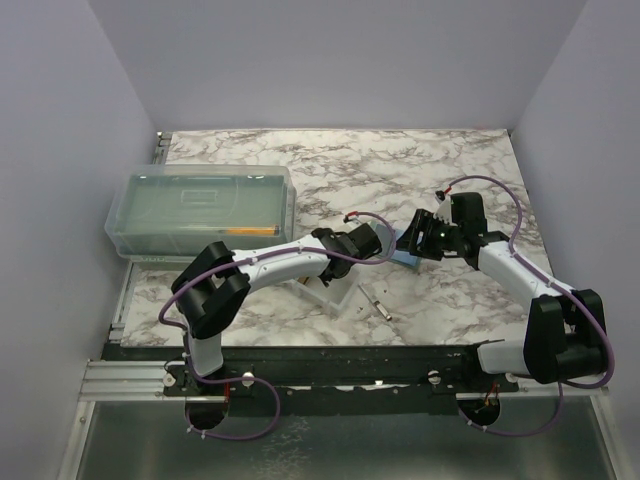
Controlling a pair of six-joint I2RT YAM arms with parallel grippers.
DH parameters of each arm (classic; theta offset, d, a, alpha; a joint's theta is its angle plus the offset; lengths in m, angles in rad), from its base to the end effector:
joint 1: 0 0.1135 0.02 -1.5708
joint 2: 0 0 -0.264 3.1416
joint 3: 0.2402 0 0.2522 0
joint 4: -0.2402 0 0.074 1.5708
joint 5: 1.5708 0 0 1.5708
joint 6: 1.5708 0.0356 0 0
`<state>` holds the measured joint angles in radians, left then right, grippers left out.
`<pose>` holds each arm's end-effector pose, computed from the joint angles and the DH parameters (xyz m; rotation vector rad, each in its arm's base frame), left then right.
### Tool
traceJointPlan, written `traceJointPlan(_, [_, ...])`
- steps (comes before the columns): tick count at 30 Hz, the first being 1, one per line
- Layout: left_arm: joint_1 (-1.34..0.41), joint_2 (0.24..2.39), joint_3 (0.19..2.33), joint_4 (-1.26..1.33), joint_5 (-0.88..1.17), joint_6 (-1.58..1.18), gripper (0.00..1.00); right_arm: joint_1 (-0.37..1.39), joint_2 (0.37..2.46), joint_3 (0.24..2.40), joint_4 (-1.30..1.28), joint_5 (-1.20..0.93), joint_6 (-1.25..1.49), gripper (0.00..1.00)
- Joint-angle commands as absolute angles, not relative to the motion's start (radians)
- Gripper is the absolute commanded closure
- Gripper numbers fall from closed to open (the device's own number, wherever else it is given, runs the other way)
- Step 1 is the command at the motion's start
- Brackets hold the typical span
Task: Put the credit cards into the card holder
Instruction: Pick up the credit card from the storage box.
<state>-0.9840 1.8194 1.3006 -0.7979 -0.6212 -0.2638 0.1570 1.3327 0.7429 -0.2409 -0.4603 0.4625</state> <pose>0.2129 -0.2827 0.2004 0.7972 2.4126 0.4719 0.2603 0.0572 0.2055 0.1524 2.4509 0.8349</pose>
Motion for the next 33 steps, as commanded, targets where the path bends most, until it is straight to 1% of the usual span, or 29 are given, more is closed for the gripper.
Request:
traceJointPlan(1, [-0.973, 1.777, 1.311, -0.858, -0.612, -0.253, 0.95, 0.156, 1.314, 0.750, -0.264, -0.442, 0.453, 0.36])
traceJointPlan(5, [-0.973, 1.748, 1.324, -0.878, -0.572, -0.265, 1.00, 0.156, 1.321, 0.754, -0.267, -0.444, 0.449, 0.36])
traceJointPlan(16, [-0.970, 1.685, 1.404, -0.955, -0.437, -0.287, 1.00, 0.156, 1.328, 0.770, -0.280, -0.451, 0.444, 0.36])
traceJointPlan(21, [-0.968, 1.639, 1.495, -1.030, -0.406, -0.286, 1.00, 0.156, 1.321, 0.769, -0.285, -0.463, 0.424, 0.36])
traceJointPlan(24, [-0.961, 1.594, 1.566, -1.036, -0.325, -0.281, 1.00, 0.156, 1.327, 0.770, -0.285, -0.479, 0.408, 0.36])
traceJointPlan(28, [-0.923, 1.555, 1.615, -0.994, -0.201, -0.289, 1.00, 0.156, 1.317, 0.777, -0.253, -0.587, 0.387, 0.35])
traceJointPlan(31, [-0.866, 1.536, 1.617, -0.944, -0.104, -0.317, 1.00, 0.158, 1.304, 0.770, -0.168, -0.775, 0.419, 0.33])
traceJointPlan(33, [-0.814, 1.512, 1.583, -0.876, -0.014, -0.347, 1.00, 0.163, 1.289, 0.738, -0.040, -0.916, 0.499, 0.31])
